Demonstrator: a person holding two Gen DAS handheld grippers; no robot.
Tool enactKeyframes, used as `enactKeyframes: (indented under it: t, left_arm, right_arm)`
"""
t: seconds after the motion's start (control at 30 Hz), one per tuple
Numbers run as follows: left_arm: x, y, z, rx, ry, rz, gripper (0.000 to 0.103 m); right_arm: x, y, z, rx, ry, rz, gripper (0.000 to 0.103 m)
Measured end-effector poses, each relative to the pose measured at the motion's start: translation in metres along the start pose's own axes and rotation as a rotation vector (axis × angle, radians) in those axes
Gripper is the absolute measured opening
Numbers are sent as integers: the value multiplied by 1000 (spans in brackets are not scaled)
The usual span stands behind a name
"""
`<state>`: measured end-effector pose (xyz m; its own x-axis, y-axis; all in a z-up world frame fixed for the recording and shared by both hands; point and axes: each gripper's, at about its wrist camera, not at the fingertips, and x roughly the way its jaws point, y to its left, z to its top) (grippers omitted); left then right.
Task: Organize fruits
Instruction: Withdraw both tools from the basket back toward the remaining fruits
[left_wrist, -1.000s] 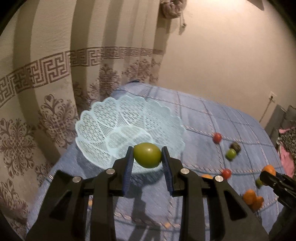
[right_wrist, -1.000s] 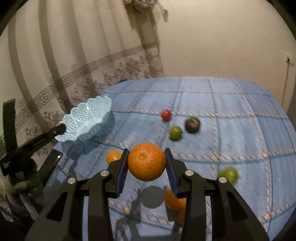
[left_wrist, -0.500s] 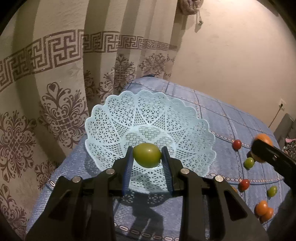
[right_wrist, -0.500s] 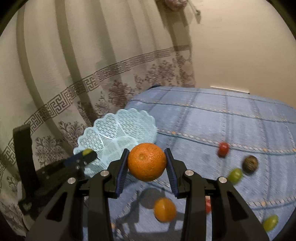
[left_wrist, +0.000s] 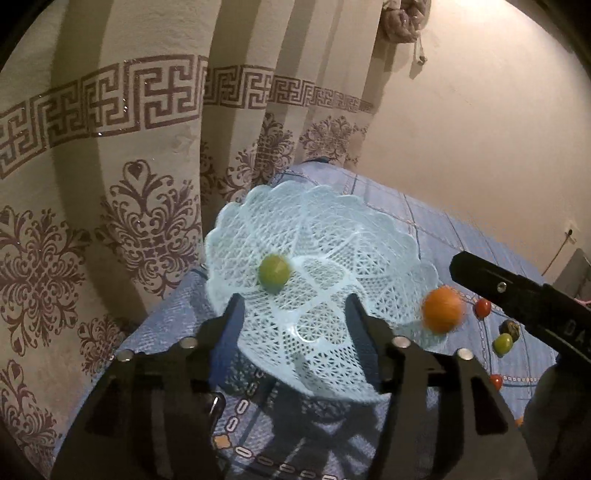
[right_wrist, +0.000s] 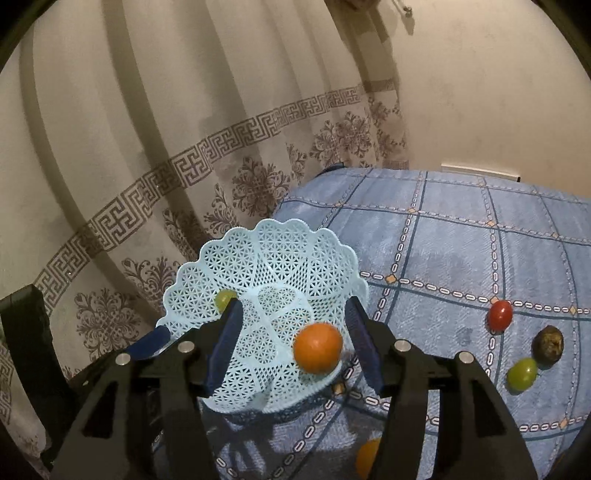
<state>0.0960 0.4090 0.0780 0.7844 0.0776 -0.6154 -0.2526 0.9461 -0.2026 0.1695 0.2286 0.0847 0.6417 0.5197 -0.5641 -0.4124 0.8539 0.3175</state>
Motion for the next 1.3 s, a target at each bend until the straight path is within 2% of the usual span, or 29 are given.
enactKeyframes:
  t: [0.13, 0.23, 0.37, 0.43, 0.6, 0.8, 1.3]
  left_arm:
    - [-3, -4, -1, 18, -21, 17, 75]
    - [-5, -6, -2, 26, -31, 25, 81]
    - [-6, -8, -1, 25, -40, 26, 85]
    - [-9, -9, -1, 25, -50, 30, 90]
    - [-20, -16, -1, 53, -85, 41, 97]
    - [-34, -29, -2, 92, -120, 43, 100]
    - [-65, -70, -15, 164, -152, -3, 100]
  right_arm:
    - [-5, -4, 0, 23, -13, -3, 58]
    - [-12, -7, -1, 34, -29, -12, 59]
    - [-25, -11, -6, 43, -69, -44, 67]
    - [-32, -14, -9, 52, -85, -55, 69]
    - [-45, -22, -16, 81, -110, -72, 75]
    - [-62, -32, -23, 115, -147, -92, 81]
    - [-121, -74, -48, 218, -228, -148, 82]
